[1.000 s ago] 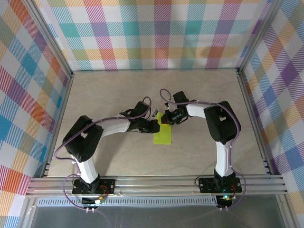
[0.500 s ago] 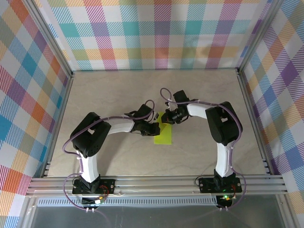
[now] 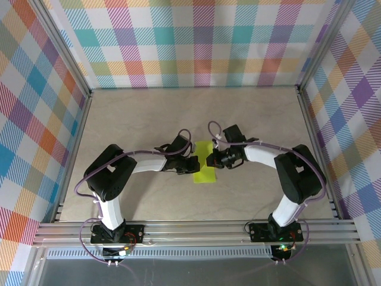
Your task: Fold a paper plane with a square sheet of paper (fold left side to right side)
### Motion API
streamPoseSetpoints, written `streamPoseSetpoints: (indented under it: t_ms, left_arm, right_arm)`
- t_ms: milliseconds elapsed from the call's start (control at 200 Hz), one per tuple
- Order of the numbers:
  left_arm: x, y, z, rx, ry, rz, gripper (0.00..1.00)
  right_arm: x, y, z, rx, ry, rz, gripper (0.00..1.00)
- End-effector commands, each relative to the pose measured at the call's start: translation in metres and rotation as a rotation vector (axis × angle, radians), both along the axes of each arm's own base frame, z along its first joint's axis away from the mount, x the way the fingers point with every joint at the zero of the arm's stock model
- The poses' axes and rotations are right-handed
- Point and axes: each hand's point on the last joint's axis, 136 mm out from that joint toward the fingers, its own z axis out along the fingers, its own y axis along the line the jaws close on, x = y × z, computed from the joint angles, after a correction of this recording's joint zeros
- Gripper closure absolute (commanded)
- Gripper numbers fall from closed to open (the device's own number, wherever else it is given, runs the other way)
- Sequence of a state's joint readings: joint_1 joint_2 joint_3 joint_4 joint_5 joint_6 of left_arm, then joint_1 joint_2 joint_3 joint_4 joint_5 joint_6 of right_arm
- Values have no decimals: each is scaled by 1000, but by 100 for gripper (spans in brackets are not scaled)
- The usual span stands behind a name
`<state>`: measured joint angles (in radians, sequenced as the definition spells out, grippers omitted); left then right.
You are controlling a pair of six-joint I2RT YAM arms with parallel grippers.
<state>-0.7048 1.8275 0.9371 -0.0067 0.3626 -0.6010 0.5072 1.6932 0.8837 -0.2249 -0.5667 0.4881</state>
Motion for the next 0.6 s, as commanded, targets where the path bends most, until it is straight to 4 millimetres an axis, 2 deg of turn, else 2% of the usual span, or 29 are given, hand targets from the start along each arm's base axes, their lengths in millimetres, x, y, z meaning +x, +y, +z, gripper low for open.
streamPoseSetpoints:
  t_ms: [0, 215, 390, 595]
  left_arm:
    - [-15, 15, -18, 73, 57, 22, 100]
    - [-13, 13, -12, 58, 47, 23, 100]
    - [-5, 5, 5, 22, 21, 21, 100]
    - [14, -4, 28, -51, -11, 29, 100]
  right_arm:
    - [-8, 12, 3, 44, 19, 4, 100]
    - [-17, 5, -24, -20, 76, -2, 100]
    - [-27, -9, -47, -112, 123, -2, 100]
    - [-34, -23, -68, -200, 152, -7, 100]
